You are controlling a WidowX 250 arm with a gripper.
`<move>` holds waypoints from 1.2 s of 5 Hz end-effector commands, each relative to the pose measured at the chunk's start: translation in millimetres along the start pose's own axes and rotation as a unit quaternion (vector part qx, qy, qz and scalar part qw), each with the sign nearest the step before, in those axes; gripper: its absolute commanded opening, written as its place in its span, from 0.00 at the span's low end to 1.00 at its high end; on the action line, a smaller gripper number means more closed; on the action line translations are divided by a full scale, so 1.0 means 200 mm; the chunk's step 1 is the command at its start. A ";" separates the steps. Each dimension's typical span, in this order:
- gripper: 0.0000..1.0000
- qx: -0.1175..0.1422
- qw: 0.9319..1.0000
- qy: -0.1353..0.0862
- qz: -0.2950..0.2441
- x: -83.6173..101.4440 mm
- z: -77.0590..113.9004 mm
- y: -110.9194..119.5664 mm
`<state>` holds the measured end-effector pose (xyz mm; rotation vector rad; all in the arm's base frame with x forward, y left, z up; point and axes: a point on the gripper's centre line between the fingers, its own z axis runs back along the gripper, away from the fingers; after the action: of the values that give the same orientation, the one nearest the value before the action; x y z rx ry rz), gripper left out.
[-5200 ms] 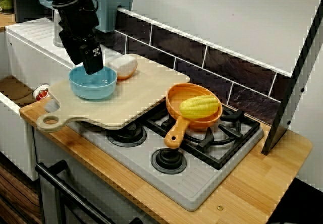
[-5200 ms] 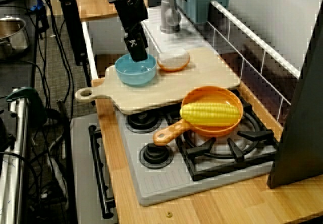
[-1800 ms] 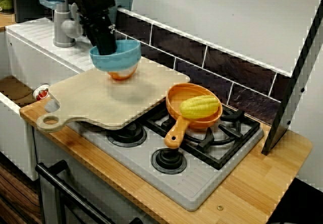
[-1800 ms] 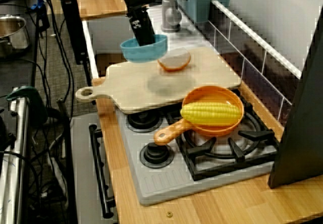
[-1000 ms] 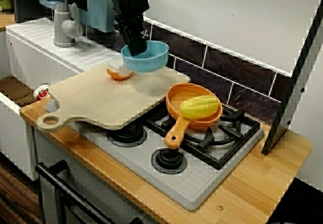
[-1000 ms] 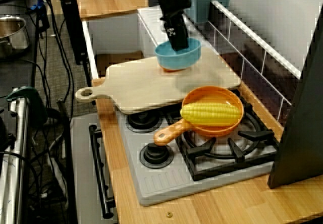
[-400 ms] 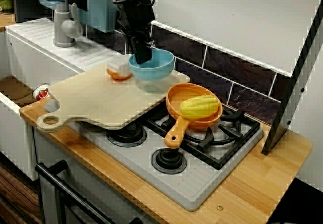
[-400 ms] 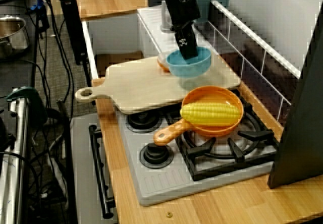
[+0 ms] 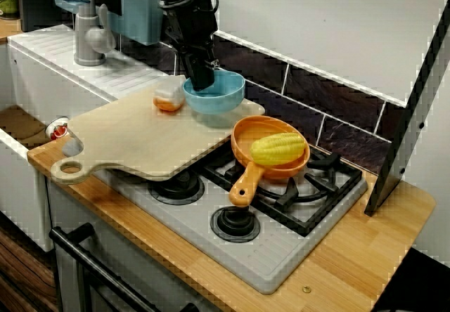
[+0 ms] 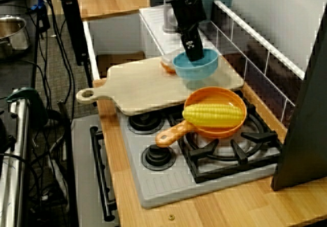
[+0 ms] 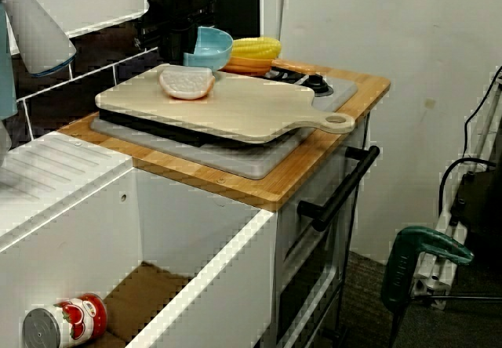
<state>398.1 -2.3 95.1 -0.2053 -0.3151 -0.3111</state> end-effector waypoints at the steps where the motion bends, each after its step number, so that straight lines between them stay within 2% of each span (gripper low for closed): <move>1: 1.00 0.011 1.000 -0.023 0.004 0.05 0.09 0.03; 3: 1.00 0.008 1.000 -0.024 0.007 0.04 0.13 0.04; 4: 1.00 -0.007 1.000 -0.029 0.009 0.03 0.20 0.04; 5: 1.00 -0.005 0.999 -0.037 0.013 -0.01 0.27 0.04; 6: 1.00 -0.018 0.999 -0.036 0.018 -0.05 0.33 0.05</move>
<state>374.3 23.8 128.4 -0.2783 -0.3155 -0.2540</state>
